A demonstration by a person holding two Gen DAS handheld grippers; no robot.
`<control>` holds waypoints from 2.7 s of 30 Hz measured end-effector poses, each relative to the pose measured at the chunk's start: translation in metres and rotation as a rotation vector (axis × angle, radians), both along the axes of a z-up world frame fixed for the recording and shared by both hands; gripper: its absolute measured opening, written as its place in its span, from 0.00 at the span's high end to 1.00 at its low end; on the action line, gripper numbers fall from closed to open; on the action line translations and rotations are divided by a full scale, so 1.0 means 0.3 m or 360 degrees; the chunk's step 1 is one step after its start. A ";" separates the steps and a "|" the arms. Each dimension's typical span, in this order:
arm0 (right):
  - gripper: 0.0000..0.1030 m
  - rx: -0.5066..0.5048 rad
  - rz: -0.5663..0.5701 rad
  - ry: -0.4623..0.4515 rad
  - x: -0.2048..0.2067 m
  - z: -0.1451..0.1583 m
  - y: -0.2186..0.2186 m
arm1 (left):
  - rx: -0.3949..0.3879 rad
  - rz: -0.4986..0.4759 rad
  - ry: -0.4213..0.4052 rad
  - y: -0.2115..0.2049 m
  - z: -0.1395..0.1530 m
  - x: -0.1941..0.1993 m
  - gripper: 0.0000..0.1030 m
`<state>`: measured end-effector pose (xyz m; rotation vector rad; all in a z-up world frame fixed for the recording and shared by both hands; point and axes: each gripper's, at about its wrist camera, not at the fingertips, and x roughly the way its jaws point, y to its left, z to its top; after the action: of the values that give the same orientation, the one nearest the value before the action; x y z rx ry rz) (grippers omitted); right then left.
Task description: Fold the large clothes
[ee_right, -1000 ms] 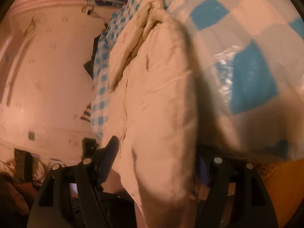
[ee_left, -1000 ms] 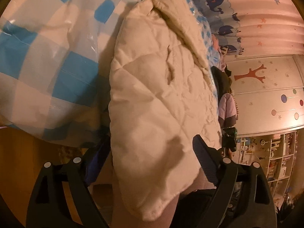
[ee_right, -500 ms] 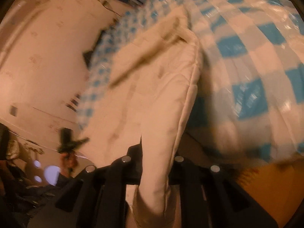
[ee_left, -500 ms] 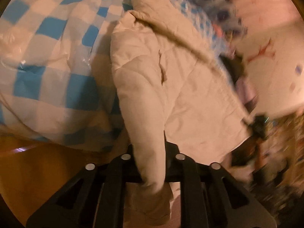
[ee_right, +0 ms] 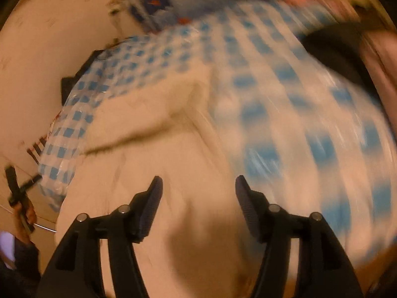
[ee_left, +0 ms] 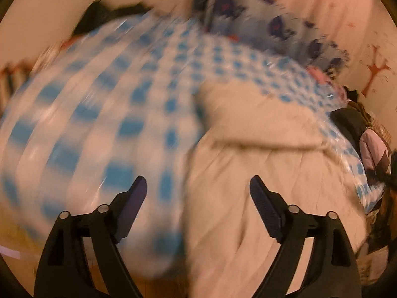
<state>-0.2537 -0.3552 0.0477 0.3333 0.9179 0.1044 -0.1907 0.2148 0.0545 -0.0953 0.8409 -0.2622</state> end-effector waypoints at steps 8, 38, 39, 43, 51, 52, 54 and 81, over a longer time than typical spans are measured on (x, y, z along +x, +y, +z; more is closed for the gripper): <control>0.39 -0.0171 0.0181 -0.0055 0.674 -0.063 0.311 | 0.0004 0.0011 -0.0088 -0.361 -0.055 0.511 0.20; 0.40 -0.0372 0.0105 -0.0024 0.699 -0.225 0.164 | 0.0539 -0.0074 -0.0309 -0.528 -0.284 0.602 0.12; 0.39 -0.0362 0.0105 -0.0027 0.657 -0.213 0.157 | 0.0540 -0.0083 -0.0315 -0.528 -0.274 0.585 0.12; 0.38 -0.0346 0.0079 0.0010 0.560 -0.213 0.122 | 0.0554 -0.0123 -0.0346 -0.530 -0.231 0.509 0.12; 0.30 -0.0183 0.0052 0.0089 0.368 -0.240 0.038 | 0.0635 -0.0166 -0.0419 -0.543 -0.159 0.383 0.12; 0.30 -0.0174 0.0034 0.0098 0.340 -0.241 0.023 | 0.0648 -0.0175 -0.0436 -0.547 -0.147 0.363 0.12; 0.29 -0.0141 0.0007 0.0118 0.295 -0.245 -0.006 | 0.0670 -0.0192 -0.0473 -0.553 -0.121 0.323 0.12; 0.22 0.0520 -0.0290 0.0242 -0.376 -0.297 -0.334 | 0.0013 -0.0432 0.0270 -0.274 0.011 -0.041 0.12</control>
<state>-0.3665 -0.4553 -0.0415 0.7342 1.0171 0.0616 -0.2029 0.1326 0.0579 0.0050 1.0247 -0.5108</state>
